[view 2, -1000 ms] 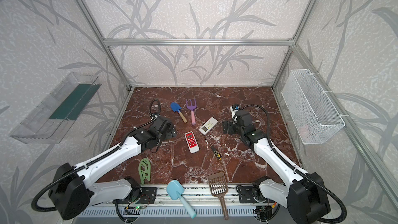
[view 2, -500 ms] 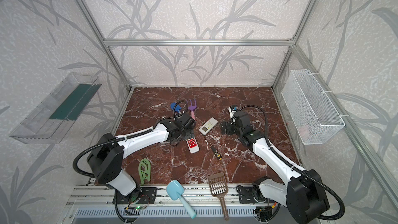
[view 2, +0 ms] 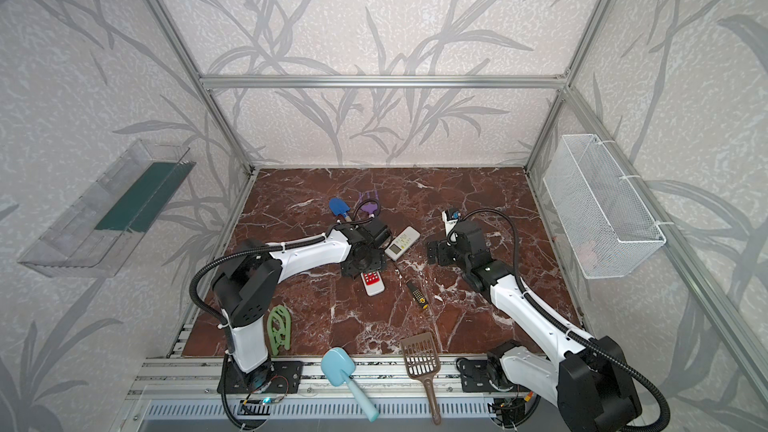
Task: Unload the batteries from the remote control
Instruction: 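Close the left gripper on the red-and-white remote's end and lift it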
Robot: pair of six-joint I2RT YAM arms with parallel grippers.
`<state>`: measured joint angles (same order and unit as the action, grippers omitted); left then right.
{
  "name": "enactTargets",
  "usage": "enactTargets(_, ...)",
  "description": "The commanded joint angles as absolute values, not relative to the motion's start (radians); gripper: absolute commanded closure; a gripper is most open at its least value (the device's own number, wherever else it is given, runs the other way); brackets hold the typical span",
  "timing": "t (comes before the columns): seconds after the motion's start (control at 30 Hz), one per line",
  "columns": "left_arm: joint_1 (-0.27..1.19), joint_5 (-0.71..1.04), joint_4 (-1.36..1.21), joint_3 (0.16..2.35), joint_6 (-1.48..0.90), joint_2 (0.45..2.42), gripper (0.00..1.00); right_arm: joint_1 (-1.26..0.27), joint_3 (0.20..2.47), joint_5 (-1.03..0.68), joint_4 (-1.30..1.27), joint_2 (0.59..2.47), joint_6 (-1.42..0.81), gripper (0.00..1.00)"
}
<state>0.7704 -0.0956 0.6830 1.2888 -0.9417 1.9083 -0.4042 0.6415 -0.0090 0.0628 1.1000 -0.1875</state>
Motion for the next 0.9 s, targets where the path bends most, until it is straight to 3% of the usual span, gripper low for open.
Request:
enactTargets(0.0,0.772,-0.086,0.732,1.321,-0.934,1.950,0.13,-0.410,0.632,-0.019,0.032,1.075,-0.174,0.01)
enactTargets(0.2,0.772,-0.078,0.733,1.336,-0.926,1.982,0.24,-0.409,0.637,-0.027,0.035,1.072,-0.163,0.01)
enactTargets(0.6,0.772,-0.094,0.656,1.287,-0.919,1.930,0.66,-0.410,0.625,-0.127,-0.025,1.087,-0.140,0.01)
enactTargets(0.87,0.764,-0.165,0.565,1.215,-0.947,1.737,0.68,-0.408,0.579,-0.337,-0.156,1.090,-0.204,0.01)
